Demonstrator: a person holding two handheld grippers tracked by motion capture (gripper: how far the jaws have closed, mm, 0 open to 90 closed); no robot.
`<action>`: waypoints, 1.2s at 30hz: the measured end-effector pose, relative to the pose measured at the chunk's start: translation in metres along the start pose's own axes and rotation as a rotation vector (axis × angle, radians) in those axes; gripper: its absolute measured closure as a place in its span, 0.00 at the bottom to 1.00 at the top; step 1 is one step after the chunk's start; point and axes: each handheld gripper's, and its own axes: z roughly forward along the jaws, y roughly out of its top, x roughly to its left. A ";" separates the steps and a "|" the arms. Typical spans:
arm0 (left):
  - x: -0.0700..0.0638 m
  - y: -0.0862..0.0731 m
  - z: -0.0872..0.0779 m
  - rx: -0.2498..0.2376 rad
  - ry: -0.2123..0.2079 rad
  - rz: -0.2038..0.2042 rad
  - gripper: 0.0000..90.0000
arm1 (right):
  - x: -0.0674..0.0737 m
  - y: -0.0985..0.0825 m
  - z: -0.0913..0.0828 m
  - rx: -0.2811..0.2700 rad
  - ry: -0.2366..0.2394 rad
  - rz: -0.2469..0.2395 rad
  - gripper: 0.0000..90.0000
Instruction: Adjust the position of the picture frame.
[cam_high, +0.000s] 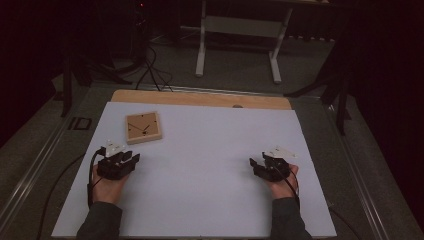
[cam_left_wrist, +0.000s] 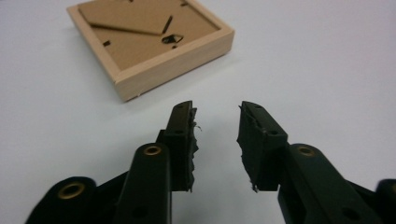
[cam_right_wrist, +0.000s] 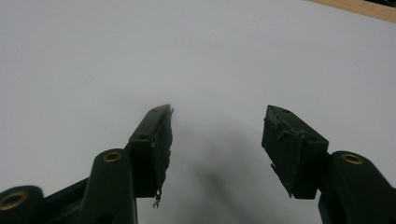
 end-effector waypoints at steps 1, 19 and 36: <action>0.000 0.000 0.000 0.000 0.000 0.000 0.75 | 0.000 0.000 0.000 -0.002 -0.001 0.002 0.47; 0.012 0.025 0.001 -0.004 0.016 0.051 0.99 | -0.003 0.000 -0.002 -0.021 -0.001 0.013 0.46; 0.028 0.046 0.025 0.005 0.063 0.076 0.99 | -0.005 0.000 -0.002 -0.020 -0.003 0.015 0.45</action>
